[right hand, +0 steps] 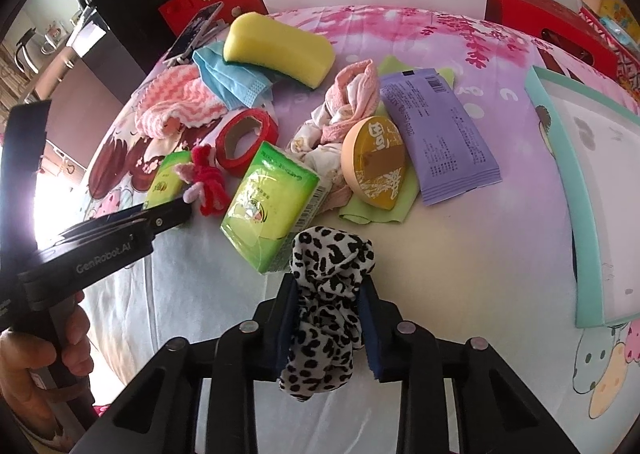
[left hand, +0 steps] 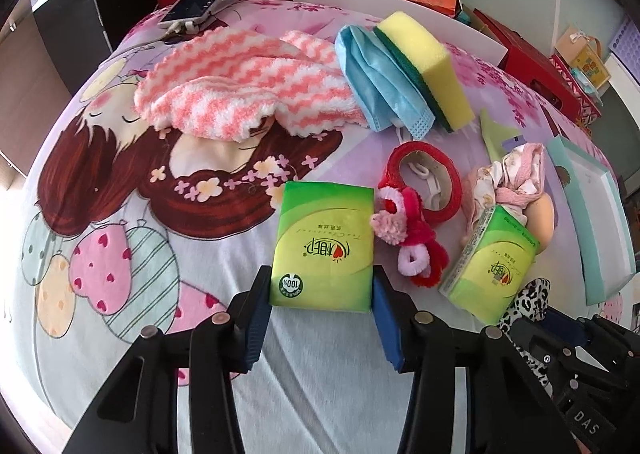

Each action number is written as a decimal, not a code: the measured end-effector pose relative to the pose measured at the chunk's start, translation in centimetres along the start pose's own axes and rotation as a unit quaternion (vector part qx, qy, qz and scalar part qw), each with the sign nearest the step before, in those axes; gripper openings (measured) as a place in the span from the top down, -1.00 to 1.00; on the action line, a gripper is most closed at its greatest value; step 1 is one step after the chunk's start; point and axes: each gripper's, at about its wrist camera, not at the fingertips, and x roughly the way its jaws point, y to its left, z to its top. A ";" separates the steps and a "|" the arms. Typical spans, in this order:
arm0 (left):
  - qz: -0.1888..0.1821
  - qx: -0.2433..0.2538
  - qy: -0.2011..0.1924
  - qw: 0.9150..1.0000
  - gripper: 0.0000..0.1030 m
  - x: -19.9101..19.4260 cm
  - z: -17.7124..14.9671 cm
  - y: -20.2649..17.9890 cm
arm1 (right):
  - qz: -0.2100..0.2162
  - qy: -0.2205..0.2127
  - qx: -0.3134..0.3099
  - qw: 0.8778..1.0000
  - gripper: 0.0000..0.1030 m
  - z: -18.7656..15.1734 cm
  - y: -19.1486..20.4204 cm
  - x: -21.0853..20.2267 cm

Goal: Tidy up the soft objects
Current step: 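Grasp the leopard scrunchie with the right tool while the left tool grasps a green tissue pack, then carry both items to the white tray and open both tools to release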

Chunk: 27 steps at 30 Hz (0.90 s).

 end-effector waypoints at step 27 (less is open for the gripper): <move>-0.015 0.039 -0.123 0.991 0.05 -11.9 6.0 -8.6 | -0.117 -0.159 0.107 0.975 0.58 5.7 -7.7 -11.3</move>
